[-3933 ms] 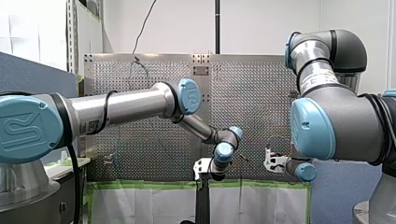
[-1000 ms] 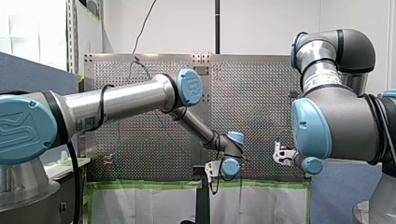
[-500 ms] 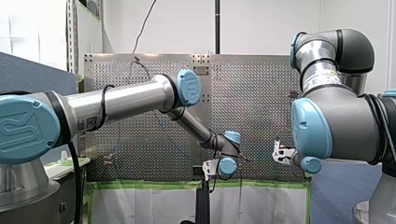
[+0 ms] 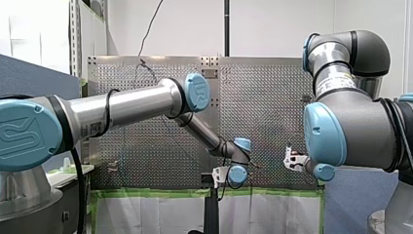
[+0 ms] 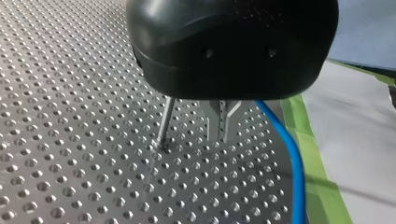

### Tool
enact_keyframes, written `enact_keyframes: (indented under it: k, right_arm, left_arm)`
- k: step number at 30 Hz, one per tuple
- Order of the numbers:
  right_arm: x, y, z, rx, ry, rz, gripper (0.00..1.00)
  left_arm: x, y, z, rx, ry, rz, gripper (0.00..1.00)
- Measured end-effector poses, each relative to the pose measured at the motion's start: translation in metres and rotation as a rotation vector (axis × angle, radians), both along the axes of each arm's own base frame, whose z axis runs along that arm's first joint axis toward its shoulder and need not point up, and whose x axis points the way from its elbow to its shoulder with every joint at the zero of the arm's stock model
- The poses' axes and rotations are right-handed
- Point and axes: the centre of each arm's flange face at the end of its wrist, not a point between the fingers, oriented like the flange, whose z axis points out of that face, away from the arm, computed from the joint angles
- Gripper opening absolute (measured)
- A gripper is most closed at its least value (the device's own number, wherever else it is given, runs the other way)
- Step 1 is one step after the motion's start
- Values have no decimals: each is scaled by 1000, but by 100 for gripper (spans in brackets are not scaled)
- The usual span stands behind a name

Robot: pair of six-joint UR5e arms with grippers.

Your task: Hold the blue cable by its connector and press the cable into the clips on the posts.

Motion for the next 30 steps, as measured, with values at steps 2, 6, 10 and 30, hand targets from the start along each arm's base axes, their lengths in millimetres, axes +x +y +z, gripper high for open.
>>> enact_keyframes:
  k: [2, 6, 10, 30]
  right_arm:
    - [0, 0, 0, -1, 0, 0, 0]
    - [-2, -1, 0, 2, -1, -3, 0]
    - [-4, -2, 0, 3, -2, -10, 0]
    - [-3, -11, 5, -17, -9, -36, 0]
  left_arm:
    - [2, 1, -3, 4, 1, 4, 0]
    - [7, -1, -1, 8, 2, 11, 0]
    - [15, -4, 8, 3, -8, 16, 0]
    - [23, 0, 10, 32, -17, 14, 0]
